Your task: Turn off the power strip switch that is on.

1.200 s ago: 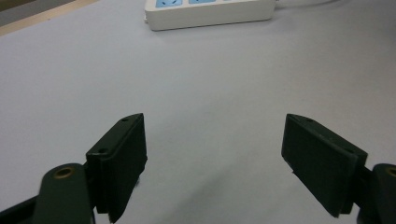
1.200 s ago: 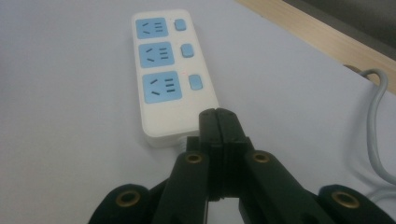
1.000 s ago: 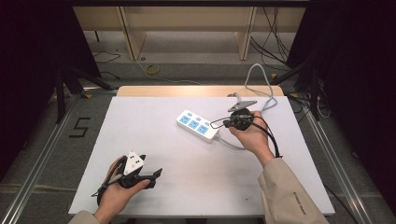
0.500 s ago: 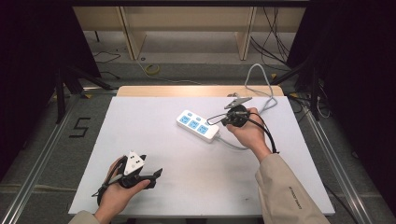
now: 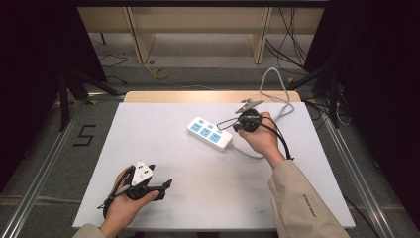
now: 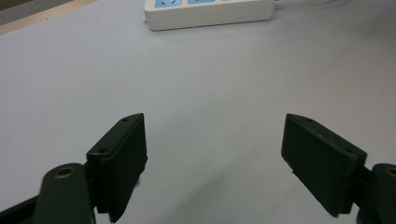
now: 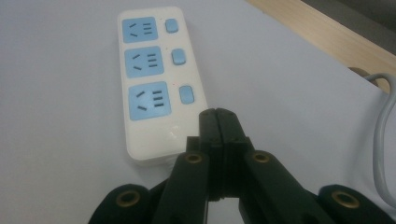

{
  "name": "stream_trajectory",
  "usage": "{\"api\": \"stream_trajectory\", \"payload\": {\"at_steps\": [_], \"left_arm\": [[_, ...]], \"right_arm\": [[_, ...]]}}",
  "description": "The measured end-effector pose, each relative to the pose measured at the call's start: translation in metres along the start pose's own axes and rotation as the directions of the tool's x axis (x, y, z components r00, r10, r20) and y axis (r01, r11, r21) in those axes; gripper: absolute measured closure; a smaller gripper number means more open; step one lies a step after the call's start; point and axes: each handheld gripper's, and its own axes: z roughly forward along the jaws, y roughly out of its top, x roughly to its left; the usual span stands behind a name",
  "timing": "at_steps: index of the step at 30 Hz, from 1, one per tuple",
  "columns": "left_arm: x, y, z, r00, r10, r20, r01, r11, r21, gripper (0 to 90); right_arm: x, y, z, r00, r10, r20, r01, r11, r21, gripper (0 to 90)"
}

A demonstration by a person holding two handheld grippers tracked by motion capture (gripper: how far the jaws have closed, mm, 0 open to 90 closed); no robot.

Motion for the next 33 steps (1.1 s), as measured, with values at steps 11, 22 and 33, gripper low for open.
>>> {"api": "stream_trajectory", "payload": {"at_steps": [11,22,33], "left_arm": [[0.000,0.000,0.000,1.0000,-0.001,0.000,0.001,1.0000,0.000,22.2],[0.001,0.000,0.000,1.0000,-0.001,0.002,0.001,1.0000,-0.002,22.3],[0.001,0.000,0.000,1.0000,0.002,0.002,-0.002,1.0000,-0.002,22.4]], "right_arm": [[-0.003,0.005,0.009,0.9998,0.018,-0.007,-0.018,1.000,0.017,90.0],[-0.006,0.010,0.020,0.9999,0.013,-0.009,-0.013,0.999,0.048,90.0],[-0.003,0.012,0.030,0.9997,0.007,-0.024,-0.005,0.998,0.068,90.0]]}}
